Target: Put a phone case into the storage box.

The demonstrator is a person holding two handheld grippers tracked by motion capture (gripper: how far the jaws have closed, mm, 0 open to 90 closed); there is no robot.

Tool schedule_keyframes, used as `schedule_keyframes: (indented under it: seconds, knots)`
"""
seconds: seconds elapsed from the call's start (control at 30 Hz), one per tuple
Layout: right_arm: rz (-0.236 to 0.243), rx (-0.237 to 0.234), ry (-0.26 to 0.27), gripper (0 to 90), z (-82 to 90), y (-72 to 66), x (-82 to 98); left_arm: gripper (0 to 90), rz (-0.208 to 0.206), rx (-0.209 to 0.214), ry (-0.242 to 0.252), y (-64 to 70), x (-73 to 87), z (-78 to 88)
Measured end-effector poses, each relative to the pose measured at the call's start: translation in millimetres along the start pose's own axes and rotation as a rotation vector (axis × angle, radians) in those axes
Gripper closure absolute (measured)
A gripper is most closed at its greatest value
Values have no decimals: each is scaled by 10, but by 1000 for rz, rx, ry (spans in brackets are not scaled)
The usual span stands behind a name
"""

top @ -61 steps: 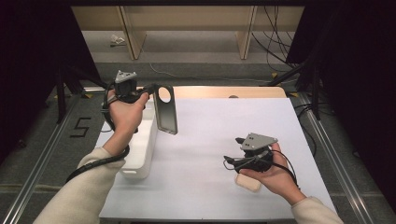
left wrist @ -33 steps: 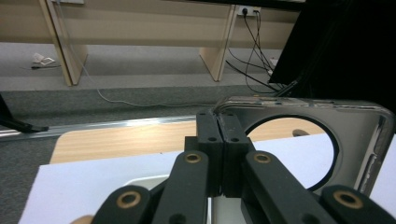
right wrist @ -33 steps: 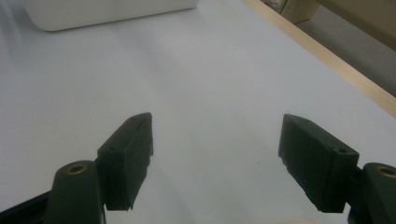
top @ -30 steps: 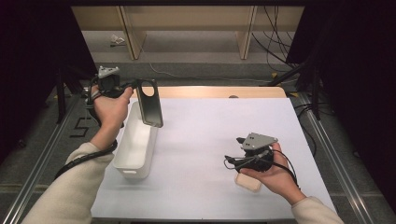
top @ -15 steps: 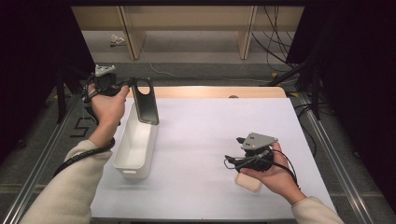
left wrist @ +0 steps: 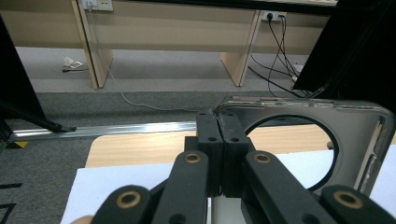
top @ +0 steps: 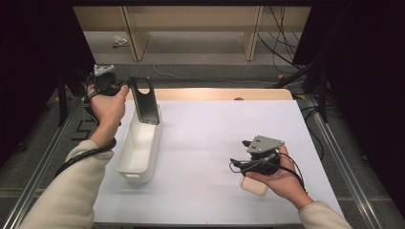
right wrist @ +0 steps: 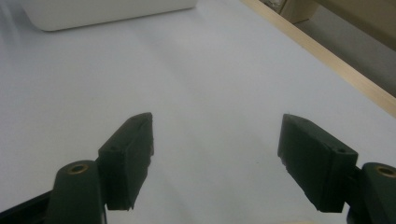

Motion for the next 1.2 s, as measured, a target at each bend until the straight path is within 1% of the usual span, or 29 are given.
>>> schedule_keyframes:
  seconds: [0.2, 0.53, 0.8, 1.2]
  knots:
    - [1, 1, 0, 278, -1, 1, 1, 888, 3, -16, 1, -48, -17, -47]
    - [0, 0, 2, 278, 1, 4, 1, 888, 1, -29, 5, -68, -66, -99]
    - [-2, -4, 3, 278, -2, -1, 1, 888, 1, -38, 7, -70, -89, -173]
    - [-1, -4, 4, 280, -6, -1, 1, 888, -12, -64, 11, -97, -96, -263]
Point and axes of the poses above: each handheld gripper's, and its own axes: z roughly backward along the jaws, x roughly out of its underside, y roughly to its right, the point moved 10 cm from there along -z, roughly forward along the jaws, and after that the axes turned 10 degrees about -y, right-handed, at the moved point
